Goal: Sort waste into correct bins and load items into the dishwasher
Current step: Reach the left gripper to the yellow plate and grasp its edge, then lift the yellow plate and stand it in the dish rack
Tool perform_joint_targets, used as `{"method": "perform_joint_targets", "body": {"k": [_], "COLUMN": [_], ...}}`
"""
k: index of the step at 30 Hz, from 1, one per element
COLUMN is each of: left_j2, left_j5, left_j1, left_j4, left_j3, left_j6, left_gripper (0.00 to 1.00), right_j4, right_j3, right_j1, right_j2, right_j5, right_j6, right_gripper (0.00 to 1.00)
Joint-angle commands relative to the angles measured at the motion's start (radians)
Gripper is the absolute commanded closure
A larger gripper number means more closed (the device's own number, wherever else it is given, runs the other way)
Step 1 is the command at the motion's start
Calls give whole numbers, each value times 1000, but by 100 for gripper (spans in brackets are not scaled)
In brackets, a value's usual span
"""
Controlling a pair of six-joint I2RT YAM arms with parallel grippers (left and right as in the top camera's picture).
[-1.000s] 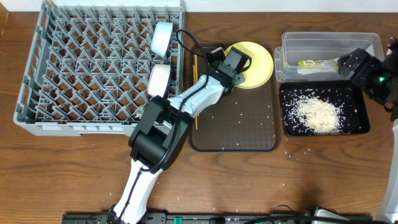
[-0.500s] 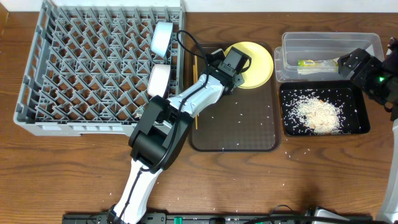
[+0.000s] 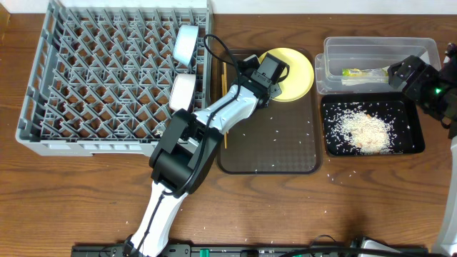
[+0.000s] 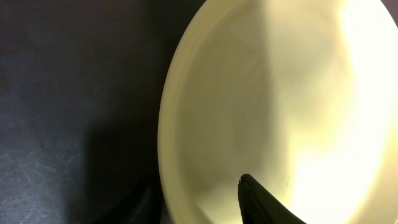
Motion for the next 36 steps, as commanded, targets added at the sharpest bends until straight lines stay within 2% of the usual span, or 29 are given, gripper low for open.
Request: {"method": "perform_joint_targets", "body": {"k": [1,10,15,17,25,27,36], "left_j2": [90,92,92,92,49,3,-174], "left_j5": [-8,-10,-9,-5,54,66,88], "left_j1": [0,0,0,0,37,58,109], "left_j4": [-26,-19,-25,-26,-27,-32,-87], "left_j3": [-32,-45,-45,-45,-44,-44,-44], "left_j6": [-2,-2,-2,-1,76,122,191], "left_gripper": [57,58,79,92,93,93,92], "right_j4": [0,0,0,0,0,0,0], "right_j3": [15,15,15,15,15,15,15], "right_j1": [-1,-1,-1,-1,-1,-1,-1], "right_j2": [2,2,2,2,2,2,2], "right_j5": [-1,-1,-1,-1,-1,-1,-1], "right_j6": [6,6,6,6,6,6,6], "right_gripper": [1,1,1,1,1,1,1]}}
